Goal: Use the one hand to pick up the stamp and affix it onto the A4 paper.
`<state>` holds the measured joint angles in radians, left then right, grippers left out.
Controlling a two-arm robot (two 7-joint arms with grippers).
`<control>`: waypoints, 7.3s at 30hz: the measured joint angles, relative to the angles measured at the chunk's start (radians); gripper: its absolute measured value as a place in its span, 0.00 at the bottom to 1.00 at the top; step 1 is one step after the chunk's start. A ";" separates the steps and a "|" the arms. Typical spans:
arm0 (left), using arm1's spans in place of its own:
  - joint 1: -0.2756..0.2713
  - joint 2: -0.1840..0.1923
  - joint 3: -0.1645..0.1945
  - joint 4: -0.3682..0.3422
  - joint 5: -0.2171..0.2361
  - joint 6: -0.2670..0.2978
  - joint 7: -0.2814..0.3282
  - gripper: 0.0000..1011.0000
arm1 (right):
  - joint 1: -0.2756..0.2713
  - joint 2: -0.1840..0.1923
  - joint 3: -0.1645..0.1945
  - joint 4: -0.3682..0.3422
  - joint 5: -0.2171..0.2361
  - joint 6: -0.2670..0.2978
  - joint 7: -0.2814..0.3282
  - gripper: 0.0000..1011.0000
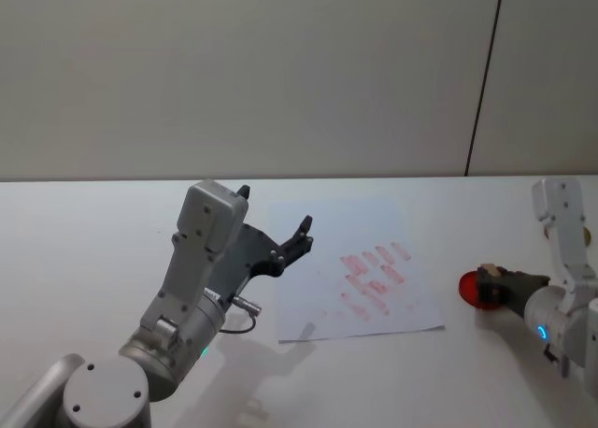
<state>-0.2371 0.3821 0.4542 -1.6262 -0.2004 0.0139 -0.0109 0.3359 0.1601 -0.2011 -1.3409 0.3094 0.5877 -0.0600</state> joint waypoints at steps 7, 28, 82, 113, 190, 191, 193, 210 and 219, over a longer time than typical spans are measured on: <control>0.000 0.000 0.000 0.000 0.000 0.000 0.000 0.98 | 0.003 -0.001 0.003 0.010 -0.005 0.001 0.008 0.22; 0.000 0.000 0.000 0.000 0.000 0.000 0.000 0.98 | -0.018 0.003 -0.008 -0.166 -0.052 -0.009 0.046 0.22; 0.000 0.000 0.000 0.000 0.000 0.000 0.000 0.98 | 0.030 -0.088 -0.120 0.050 -0.197 -0.091 0.236 0.22; 0.000 0.000 0.000 0.000 0.000 0.000 0.000 0.98 | 0.040 -0.091 -0.116 0.101 -0.207 -0.069 0.234 0.22; 0.000 0.000 0.000 0.000 0.000 0.000 0.000 0.98 | -0.053 0.016 0.008 -0.096 -0.140 -0.074 0.103 0.23; 0.000 0.000 0.000 0.000 0.000 0.000 0.000 0.98 | -0.051 0.016 0.008 -0.088 -0.139 -0.079 0.107 0.26; 0.000 0.000 0.000 0.000 0.000 0.000 0.000 0.98 | -0.049 0.015 0.008 -0.079 -0.139 -0.084 0.111 0.30; 0.000 0.000 0.000 0.000 0.000 0.000 0.000 0.98 | -0.070 0.023 0.013 -0.114 -0.153 -0.163 0.115 0.83; 0.000 0.000 0.000 0.000 0.000 0.000 0.000 0.98 | -0.122 0.044 0.017 -0.215 -0.179 -0.229 0.098 0.99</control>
<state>-0.2371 0.3821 0.4542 -1.6262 -0.2004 0.0139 -0.0109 0.2144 0.2040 -0.1839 -1.5555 0.1302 0.3585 0.0377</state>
